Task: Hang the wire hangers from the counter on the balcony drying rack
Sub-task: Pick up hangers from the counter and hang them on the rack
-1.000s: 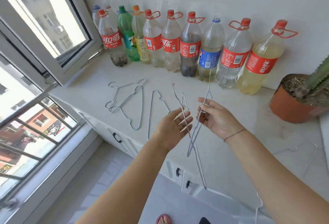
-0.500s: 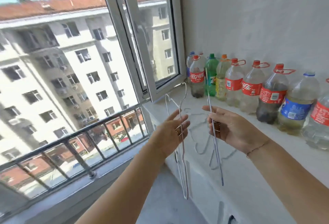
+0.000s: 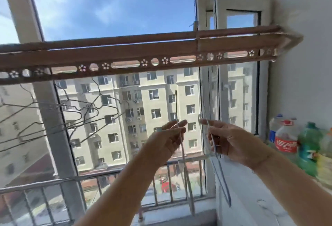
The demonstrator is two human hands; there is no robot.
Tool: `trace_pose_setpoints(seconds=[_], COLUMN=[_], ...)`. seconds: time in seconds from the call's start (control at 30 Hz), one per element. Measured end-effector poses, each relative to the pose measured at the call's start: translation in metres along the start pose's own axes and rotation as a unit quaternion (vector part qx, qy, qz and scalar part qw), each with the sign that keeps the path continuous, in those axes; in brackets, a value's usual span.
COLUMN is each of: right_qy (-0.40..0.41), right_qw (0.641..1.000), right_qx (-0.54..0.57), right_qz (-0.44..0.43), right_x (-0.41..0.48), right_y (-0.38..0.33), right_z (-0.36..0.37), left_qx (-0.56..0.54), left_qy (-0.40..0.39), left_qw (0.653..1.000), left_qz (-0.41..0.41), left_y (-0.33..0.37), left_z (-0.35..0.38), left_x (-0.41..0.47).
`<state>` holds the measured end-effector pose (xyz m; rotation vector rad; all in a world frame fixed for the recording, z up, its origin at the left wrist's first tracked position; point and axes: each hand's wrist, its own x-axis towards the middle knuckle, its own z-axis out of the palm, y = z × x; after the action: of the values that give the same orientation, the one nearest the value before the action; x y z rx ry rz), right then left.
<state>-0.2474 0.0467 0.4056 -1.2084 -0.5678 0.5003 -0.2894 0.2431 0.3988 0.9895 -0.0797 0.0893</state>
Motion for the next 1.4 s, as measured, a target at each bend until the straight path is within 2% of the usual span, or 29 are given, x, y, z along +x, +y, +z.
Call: trace_pose_setpoints(seconds=[0.23,0.53,0.93,1.2,1.4], right_qy=[-0.037,-0.052,-0.022,-0.008,0.017], right_qw=[0.998,0.995,0.999,1.0,1.0], right_qx=[-0.044,-0.073,-0.025,0.014,0.015], right_qz=[-0.014,-0.041,-0.017,-0.026,-0.017], right_x=[0.062,0.11,0.137,0.142,0.14], right_y=[-0.019,-0.031,-0.011,-0.004,0.015], right_z=[0.06,0.098,0.1,0.096,0.08], left_qx=[0.003,0.011,0.003,-0.004,-0.012], left_qy=[0.006,0.016,0.045,0.051,0.095], left_qw=[0.997,0.994,0.994,0.995,0.994], left_qz=[0.078,0.111,0.097,0.084,0.057], left_y=[0.087,0.128,0.136,0.119,0.093], left_z=[-0.03,-0.059,-0.093,-0.114,-0.142], left_x=[0.002,0.011,0.035,0.036,0.031])
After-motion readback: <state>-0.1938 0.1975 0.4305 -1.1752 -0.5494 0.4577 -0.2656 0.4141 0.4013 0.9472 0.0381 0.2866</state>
